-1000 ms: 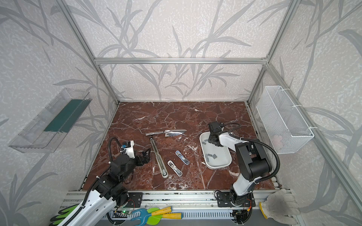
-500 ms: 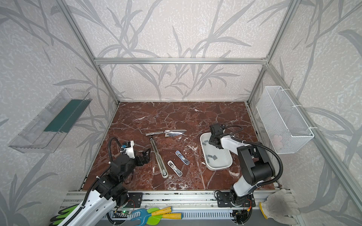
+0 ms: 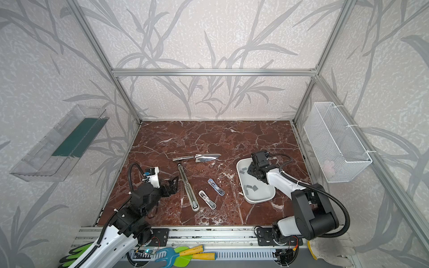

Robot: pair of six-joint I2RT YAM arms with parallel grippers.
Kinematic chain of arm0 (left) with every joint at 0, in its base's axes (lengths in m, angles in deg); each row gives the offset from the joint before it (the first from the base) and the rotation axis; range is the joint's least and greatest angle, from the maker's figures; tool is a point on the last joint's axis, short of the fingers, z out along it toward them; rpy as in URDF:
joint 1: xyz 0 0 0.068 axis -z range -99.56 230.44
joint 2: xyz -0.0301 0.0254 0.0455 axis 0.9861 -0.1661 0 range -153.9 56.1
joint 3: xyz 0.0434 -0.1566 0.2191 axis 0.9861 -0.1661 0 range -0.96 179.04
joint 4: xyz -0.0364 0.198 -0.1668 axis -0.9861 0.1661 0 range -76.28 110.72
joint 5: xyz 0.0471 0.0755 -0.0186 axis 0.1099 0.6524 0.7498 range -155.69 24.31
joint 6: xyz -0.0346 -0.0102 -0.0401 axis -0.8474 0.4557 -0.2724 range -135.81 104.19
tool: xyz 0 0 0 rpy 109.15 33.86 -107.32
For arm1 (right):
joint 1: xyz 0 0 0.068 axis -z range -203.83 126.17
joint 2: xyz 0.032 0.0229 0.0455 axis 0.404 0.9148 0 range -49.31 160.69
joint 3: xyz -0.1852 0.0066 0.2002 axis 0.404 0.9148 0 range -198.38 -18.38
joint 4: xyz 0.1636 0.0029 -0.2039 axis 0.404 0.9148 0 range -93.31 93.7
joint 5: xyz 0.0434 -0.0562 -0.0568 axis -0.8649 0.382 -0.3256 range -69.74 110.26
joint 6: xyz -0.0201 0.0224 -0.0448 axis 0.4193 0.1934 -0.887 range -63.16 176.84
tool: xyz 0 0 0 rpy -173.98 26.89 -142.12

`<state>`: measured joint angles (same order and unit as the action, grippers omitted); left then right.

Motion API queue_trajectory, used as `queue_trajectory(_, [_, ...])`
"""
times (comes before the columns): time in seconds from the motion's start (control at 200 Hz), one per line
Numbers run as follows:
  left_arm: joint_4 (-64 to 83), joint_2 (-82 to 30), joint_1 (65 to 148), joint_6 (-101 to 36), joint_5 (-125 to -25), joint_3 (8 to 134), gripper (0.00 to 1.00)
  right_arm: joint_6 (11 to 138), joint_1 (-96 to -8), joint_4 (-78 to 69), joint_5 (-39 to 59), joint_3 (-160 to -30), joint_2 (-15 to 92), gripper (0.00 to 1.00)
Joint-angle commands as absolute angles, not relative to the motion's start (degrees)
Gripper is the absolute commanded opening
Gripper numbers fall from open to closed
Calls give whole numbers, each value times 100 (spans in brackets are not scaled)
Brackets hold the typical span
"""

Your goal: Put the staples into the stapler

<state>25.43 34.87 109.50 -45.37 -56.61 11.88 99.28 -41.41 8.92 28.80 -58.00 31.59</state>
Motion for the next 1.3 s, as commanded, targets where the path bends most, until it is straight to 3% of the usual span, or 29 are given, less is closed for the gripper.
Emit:
queue_trajectory(0.0, [2472,3533,10929,-4528,-5643,1162,99,9963,-4158,1116,3353,-5733,3093,44])
queue_trajectory(0.345, [2462,3528,10931,-4528,-5637,1161,99,10029,-4059,1209,3648,-6185,3947,41])
queue_trajectory(0.485, [2464,3532,10935,-4523,-5647,1156,99,10008,-3913,1260,3484,-6368,4299,35])
queue_trajectory(1.11, [2462,3530,10934,-4533,-5657,1161,99,9984,-3868,1530,3776,-6566,4418,33])
queue_trajectory(1.294, [2464,3537,10929,-4534,-5673,1161,99,9960,-3859,1565,3775,-6642,4490,25])
